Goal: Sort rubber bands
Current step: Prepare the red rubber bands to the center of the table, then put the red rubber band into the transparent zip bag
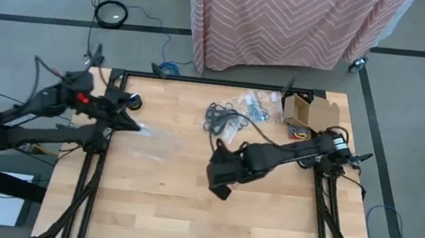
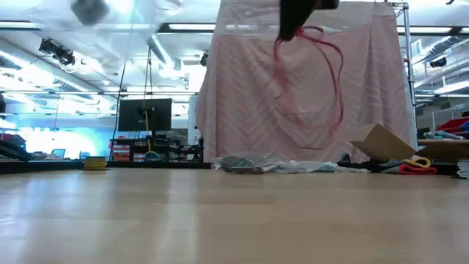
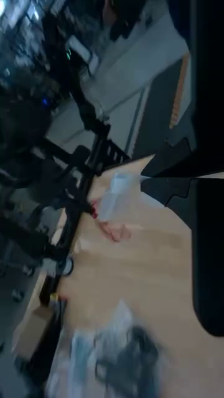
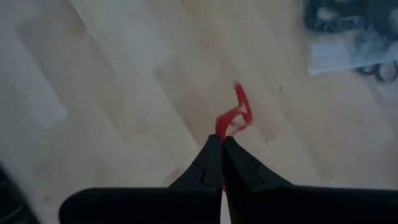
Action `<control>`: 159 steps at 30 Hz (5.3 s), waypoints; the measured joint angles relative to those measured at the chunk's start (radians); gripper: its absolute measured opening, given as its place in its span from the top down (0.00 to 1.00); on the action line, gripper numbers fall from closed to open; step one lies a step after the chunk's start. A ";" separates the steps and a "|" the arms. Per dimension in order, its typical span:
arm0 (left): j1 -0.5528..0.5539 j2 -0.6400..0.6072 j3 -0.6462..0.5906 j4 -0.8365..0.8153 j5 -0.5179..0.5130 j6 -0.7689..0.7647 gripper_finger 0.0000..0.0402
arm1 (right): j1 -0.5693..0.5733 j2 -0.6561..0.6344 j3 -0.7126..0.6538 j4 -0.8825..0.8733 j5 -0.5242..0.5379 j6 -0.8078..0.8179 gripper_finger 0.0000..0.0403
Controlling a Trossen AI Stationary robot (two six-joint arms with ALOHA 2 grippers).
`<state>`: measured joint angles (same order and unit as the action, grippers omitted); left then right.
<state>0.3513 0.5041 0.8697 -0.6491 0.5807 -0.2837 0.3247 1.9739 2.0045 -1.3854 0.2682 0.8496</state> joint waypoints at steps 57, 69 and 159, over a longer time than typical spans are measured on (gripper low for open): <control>-0.181 0.351 -0.111 0.369 -0.164 0.142 1.00 | 0.034 -0.272 -1.095 1.216 -0.188 0.281 0.88; -0.181 0.351 -0.111 0.365 -0.132 0.145 1.00 | 0.042 -0.231 -1.094 1.238 -0.176 0.359 0.99; -0.168 0.501 -0.110 0.588 -0.140 0.102 1.00 | -0.168 -0.699 -1.011 1.717 0.097 -0.233 1.00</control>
<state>0.1833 1.0050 0.7593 -0.0614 0.4404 -0.1820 0.1570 1.2747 0.9934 0.3320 0.3652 0.6168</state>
